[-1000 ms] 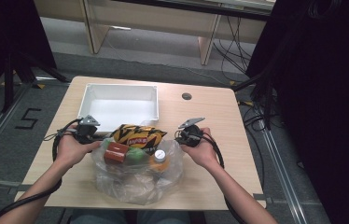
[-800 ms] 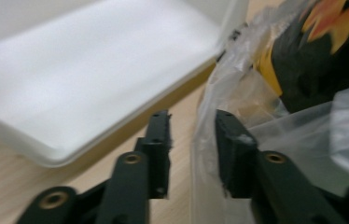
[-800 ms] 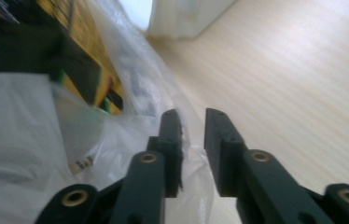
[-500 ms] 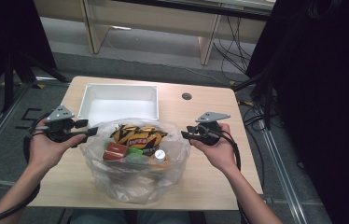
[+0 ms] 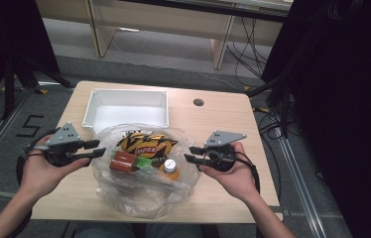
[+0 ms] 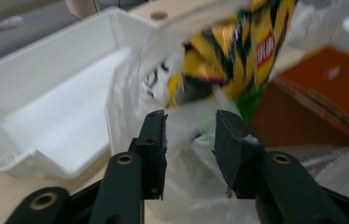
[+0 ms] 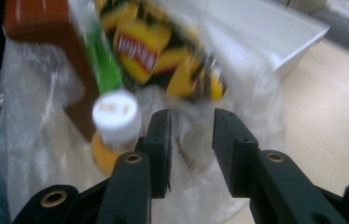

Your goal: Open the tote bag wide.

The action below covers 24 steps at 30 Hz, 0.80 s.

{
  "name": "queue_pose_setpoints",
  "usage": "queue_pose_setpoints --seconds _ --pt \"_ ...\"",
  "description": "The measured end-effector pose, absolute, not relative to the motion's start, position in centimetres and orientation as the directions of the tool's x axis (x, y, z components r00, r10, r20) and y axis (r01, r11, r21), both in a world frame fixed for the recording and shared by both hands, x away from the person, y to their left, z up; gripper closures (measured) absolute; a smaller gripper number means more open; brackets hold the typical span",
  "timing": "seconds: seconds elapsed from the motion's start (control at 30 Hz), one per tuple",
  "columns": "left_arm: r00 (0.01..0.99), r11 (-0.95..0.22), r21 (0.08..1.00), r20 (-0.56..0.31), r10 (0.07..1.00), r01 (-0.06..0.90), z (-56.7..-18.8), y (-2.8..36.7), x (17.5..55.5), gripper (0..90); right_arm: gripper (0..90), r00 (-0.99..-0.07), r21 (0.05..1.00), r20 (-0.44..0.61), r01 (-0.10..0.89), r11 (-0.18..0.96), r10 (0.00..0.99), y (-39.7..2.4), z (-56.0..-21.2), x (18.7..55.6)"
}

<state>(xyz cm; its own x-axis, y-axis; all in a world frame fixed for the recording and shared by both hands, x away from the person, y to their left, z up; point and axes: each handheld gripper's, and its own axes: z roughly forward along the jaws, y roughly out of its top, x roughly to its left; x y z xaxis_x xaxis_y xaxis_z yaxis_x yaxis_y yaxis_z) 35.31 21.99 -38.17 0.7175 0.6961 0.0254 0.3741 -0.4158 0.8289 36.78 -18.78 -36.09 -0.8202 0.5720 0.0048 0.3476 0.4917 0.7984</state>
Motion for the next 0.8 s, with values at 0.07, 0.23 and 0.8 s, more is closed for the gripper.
queue_pose_setpoints --seconds 0.07,0.23,0.8 --pt "0.717 -0.438 0.807 0.025 0.696 0.397 -39.4 21.9 35.3 65.3 69.1 -0.815 0.771 0.018 0.38 0.511 0.579 -18.7 -37.5 36.8" --pt "0.733 -0.499 0.743 0.017 0.681 0.446 -42.3 21.5 35.9 65.5 69.5 -0.801 0.704 0.046 0.45 0.549 0.597 -18.4 -41.4 37.4" --pt "0.676 -0.491 0.691 0.004 0.737 0.531 -46.2 21.6 37.8 64.9 70.8 -0.763 0.61 0.067 0.541 0.579 0.643 -18.1 -45.9 40.5"
